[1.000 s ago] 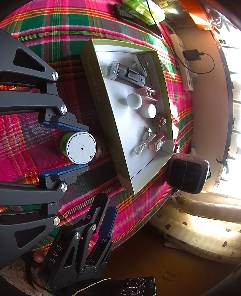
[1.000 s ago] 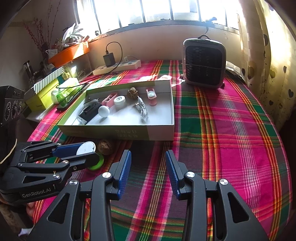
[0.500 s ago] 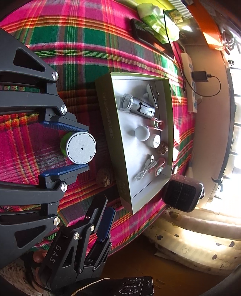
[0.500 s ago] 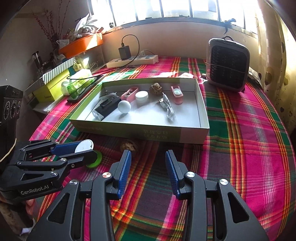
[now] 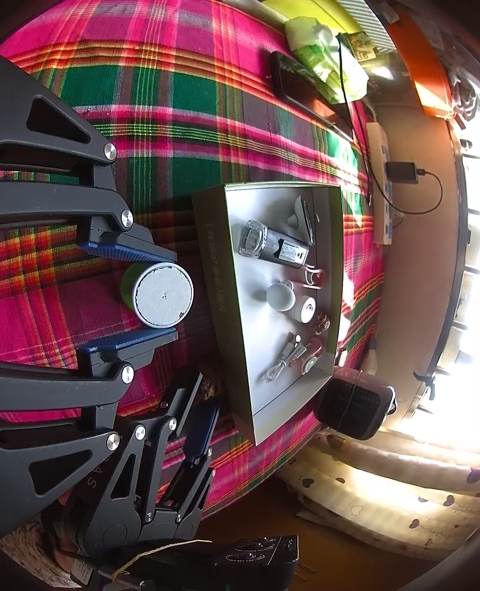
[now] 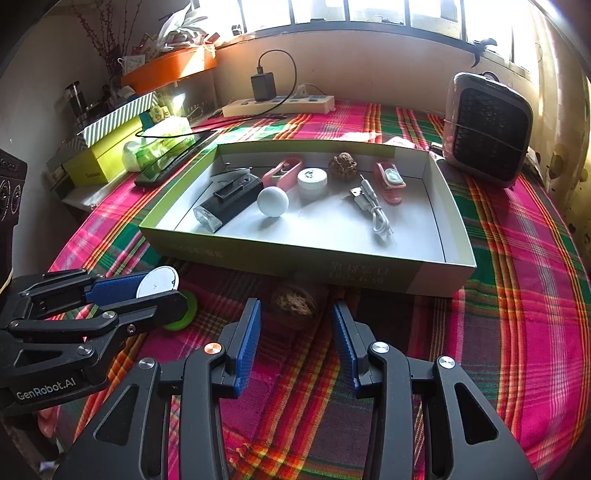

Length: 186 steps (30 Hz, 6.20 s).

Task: Organize objects
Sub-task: 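Hold the spool in the left gripper while the right gripper reaches the walnut, then close the right gripper on the walnut while the left gripper lifts the spool, then carry the spool in the left gripper and walnut in the right gripper into the box, then open the left gripper releasing the spool while the right gripper releases the walnut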

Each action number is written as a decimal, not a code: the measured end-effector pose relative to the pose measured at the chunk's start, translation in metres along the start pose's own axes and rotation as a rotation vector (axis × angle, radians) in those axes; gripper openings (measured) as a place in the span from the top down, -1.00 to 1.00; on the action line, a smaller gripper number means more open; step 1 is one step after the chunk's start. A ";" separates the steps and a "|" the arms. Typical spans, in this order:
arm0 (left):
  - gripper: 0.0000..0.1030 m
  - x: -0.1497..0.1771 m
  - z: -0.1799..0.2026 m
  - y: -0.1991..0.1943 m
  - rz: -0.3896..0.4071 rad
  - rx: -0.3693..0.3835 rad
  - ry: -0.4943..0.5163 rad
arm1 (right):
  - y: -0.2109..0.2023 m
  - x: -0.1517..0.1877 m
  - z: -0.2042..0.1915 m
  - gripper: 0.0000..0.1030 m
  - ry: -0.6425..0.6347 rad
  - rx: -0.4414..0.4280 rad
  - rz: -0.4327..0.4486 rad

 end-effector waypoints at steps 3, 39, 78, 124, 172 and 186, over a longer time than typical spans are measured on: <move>0.38 0.001 -0.001 0.001 -0.003 0.011 -0.005 | 0.003 0.000 0.000 0.22 0.012 -0.005 -0.007; 0.41 0.001 -0.008 0.004 -0.005 0.004 -0.017 | 0.002 0.000 0.003 0.38 0.029 0.011 -0.008; 0.42 -0.054 0.022 -0.018 0.092 0.038 0.079 | -0.033 -0.041 0.025 0.38 0.033 0.013 0.091; 0.42 -0.067 0.013 0.057 -0.005 0.025 0.089 | 0.046 -0.071 0.044 0.37 0.007 -0.013 -0.028; 0.26 -0.062 0.012 0.051 0.007 -0.017 0.107 | 0.044 -0.064 0.039 0.29 0.010 -0.020 -0.035; 0.26 -0.063 0.012 0.047 0.020 -0.019 0.103 | 0.038 -0.063 0.039 0.27 0.022 -0.016 -0.023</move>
Point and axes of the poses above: each gripper's, at about its wrist camera, not at the fingertips, and y roughly the way its jaws point, z to its right, x to its underside, the point moved 8 cm from there along y, roughly the way its jaws point, and after that the axes turned 2 degrees about z, right-handed, at the moved point
